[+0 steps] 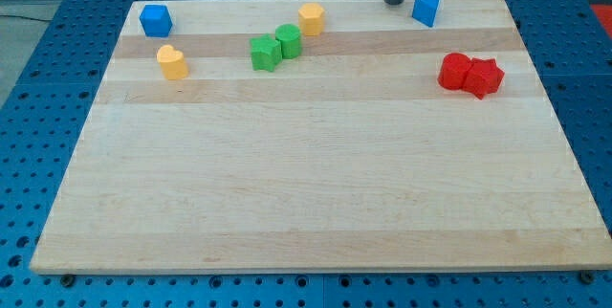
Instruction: Move the blue triangle to the left of the red circle
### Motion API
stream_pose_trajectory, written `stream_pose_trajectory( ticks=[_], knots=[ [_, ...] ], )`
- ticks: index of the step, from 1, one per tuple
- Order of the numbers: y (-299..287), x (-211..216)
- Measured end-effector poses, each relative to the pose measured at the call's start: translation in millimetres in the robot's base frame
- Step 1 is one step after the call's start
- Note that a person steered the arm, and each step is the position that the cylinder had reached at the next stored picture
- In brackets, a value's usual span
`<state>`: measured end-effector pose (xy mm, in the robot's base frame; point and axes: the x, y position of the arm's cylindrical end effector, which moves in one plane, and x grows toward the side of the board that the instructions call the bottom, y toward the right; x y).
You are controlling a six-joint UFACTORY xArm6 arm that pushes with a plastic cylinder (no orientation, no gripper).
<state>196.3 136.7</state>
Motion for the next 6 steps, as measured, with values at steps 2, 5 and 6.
stream_pose_trajectory(
  ticks=[2,5,6],
  knots=[
    [19,42],
    [15,75],
    [-69,102]
  ],
)
